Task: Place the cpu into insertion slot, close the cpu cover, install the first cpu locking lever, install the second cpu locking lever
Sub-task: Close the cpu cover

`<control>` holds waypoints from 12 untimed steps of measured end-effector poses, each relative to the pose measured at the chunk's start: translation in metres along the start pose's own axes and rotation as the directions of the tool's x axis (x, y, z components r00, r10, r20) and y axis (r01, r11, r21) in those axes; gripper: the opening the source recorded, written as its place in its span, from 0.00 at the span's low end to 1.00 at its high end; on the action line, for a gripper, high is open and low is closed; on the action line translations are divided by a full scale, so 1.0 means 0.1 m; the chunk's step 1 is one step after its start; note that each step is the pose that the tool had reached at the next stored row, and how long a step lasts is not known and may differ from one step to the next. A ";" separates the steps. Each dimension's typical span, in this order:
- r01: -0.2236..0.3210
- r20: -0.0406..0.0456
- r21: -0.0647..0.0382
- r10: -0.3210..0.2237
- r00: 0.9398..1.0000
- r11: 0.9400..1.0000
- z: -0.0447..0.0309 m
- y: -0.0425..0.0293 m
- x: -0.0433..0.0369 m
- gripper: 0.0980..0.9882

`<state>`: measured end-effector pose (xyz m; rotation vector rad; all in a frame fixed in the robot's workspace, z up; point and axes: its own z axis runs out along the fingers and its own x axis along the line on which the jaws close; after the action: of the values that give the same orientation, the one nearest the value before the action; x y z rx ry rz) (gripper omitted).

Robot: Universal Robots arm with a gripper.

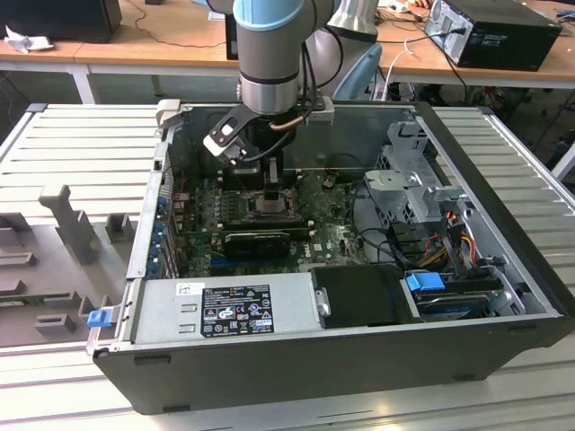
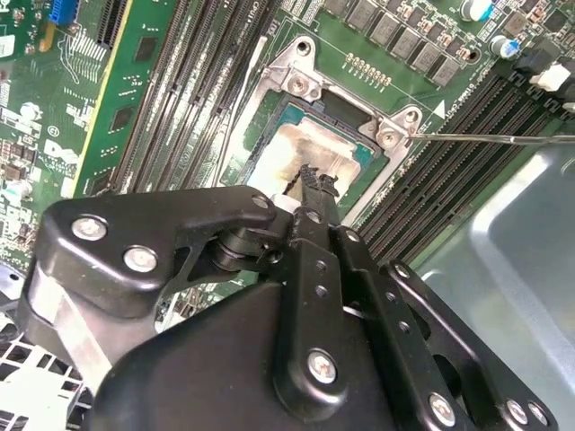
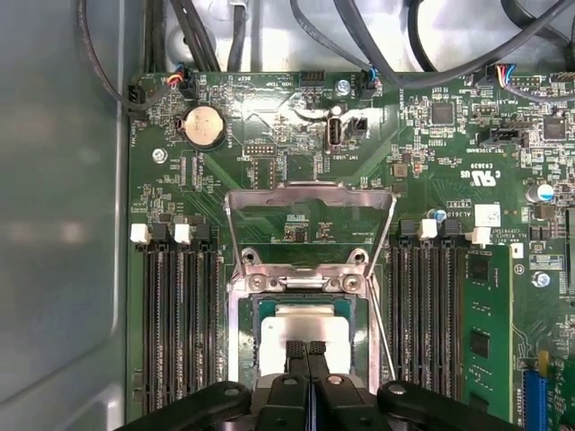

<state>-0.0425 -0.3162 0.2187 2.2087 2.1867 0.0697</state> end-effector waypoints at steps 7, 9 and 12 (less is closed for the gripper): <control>0.000 0.000 0.000 0.000 1.000 1.000 -0.090 0.069 0.001 0.01; 0.000 0.000 0.000 0.000 1.000 1.000 -0.234 0.077 0.002 0.01; 0.000 0.000 0.000 0.000 1.000 1.000 -0.487 0.091 0.004 0.01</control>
<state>-0.0361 -0.3162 0.2679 2.2087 2.1865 0.0691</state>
